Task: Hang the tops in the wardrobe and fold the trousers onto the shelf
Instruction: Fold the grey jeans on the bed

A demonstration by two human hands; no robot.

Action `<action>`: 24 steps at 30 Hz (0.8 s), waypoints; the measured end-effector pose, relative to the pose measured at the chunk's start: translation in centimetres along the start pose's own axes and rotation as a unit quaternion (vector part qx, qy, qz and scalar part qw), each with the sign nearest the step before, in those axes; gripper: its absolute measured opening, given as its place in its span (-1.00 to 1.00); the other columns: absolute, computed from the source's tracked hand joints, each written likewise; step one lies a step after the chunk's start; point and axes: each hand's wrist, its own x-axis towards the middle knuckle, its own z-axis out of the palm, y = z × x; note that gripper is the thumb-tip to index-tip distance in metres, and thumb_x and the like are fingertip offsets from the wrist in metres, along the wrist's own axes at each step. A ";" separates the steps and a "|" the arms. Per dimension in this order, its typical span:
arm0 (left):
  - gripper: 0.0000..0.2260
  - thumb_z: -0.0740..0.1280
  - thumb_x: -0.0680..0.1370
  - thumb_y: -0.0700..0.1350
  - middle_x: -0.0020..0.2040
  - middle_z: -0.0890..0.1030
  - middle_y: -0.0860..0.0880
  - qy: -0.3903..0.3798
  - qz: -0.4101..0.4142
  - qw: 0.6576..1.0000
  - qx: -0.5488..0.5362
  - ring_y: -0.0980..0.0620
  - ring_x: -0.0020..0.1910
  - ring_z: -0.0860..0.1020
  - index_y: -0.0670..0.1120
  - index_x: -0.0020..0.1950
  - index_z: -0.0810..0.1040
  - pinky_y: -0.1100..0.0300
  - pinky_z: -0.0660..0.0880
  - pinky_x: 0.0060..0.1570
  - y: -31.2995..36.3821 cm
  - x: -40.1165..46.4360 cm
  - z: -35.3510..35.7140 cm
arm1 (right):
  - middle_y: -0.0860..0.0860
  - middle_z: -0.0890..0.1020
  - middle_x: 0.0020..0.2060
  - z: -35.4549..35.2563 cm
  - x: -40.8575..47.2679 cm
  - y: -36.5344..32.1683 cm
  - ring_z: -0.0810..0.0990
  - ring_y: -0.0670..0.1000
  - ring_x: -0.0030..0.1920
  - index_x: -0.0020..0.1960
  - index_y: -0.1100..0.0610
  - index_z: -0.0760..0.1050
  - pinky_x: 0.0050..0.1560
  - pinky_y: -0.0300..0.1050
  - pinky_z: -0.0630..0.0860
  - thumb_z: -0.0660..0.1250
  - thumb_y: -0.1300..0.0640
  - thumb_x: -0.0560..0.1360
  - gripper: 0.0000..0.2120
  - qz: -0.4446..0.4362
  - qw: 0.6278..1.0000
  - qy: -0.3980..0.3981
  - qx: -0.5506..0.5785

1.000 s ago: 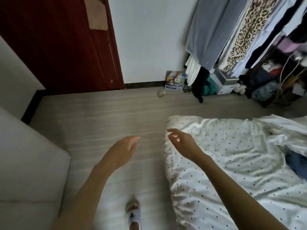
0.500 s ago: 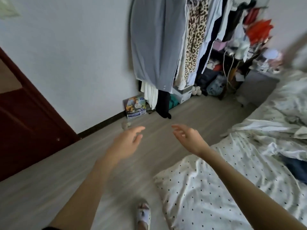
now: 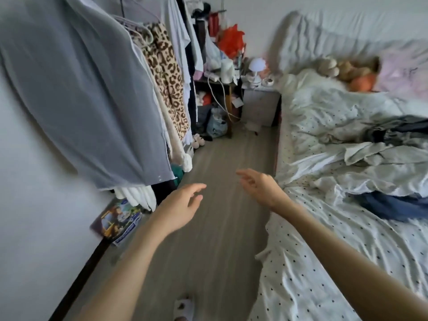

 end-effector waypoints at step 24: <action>-0.68 0.12 0.63 -0.05 0.36 0.43 0.07 -0.372 0.321 0.865 0.100 0.09 0.27 0.43 0.07 0.40 0.38 0.11 0.40 0.26 19.5 41.3 18.0 | 0.01 0.64 0.08 -17.2 8.8 25.1 0.60 0.02 0.08 0.33 0.06 0.44 -0.04 -0.19 0.45 0.18 0.06 0.60 -0.68 0.372 0.872 0.308 0.083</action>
